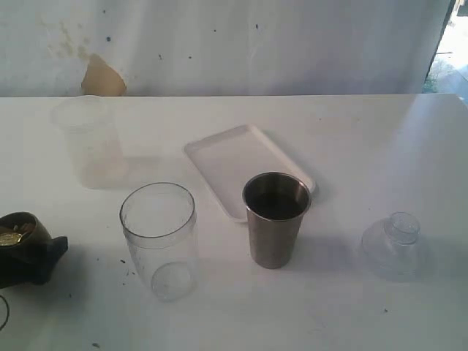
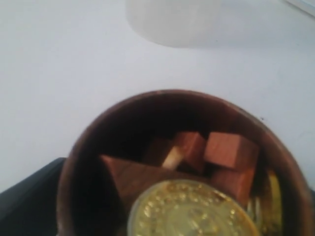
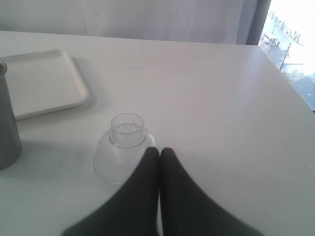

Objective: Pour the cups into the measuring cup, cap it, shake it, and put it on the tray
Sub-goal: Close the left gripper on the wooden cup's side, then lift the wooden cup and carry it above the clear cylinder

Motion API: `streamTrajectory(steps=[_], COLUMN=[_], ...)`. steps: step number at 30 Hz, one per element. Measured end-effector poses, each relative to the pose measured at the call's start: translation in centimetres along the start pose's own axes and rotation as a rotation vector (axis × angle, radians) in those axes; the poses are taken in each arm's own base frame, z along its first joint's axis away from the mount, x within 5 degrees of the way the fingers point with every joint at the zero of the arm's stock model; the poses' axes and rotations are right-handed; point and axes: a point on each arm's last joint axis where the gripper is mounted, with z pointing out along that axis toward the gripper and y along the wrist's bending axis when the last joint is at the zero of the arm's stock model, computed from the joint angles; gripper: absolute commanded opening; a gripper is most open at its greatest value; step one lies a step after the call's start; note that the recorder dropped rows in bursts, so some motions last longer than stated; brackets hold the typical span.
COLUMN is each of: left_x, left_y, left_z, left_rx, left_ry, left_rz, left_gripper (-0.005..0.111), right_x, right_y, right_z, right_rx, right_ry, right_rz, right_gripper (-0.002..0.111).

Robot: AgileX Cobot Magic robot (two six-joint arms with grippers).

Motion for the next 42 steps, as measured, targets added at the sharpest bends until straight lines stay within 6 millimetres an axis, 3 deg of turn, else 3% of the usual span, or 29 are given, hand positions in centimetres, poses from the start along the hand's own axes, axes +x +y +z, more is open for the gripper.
streamTrajectory(steps=[2, 6, 12, 17, 20, 29, 42], left_x=[0.1, 0.1, 0.0, -2.5, -3.4, -6.8, -12.8], left_y=[0.0, -0.4, -0.9, -2.2, -2.0, -2.3, -7.5], left_z=[0.0, 0.0, 0.0, 1.5, 2.1, 1.3, 1.0], left_rx=[-0.002, 0.041, 0.098, 0.349, 0.366, 0.296, 0.298], left_ry=[0.011, 0.019, 0.006, -0.049, -0.059, -0.066, -0.067], left_rz=[0.001, 0.014, -0.132, -0.197, -0.206, -0.066, 0.168], left_gripper=[0.06, 0.001, 0.0, 0.0, 0.0, 0.0, 0.0], right_x=[0.0, 0.0, 0.0, 0.0, 0.0, 0.0, 0.0], right_y=[0.0, 0.0, 0.0, 0.0, 0.0, 0.0, 0.0], right_z=[0.0, 0.0, 0.0, 0.0, 0.0, 0.0, 0.0], right_rx=[0.0, 0.0, 0.0, 0.0, 0.0, 0.0, 0.0], right_ry=[0.0, 0.0, 0.0, 0.0, 0.0, 0.0, 0.0], right_rz=[0.0, 0.0, 0.0, 0.0, 0.0, 0.0, 0.0], right_gripper=[0.0, 0.0, 0.0, 0.0, 0.0, 0.0, 0.0])
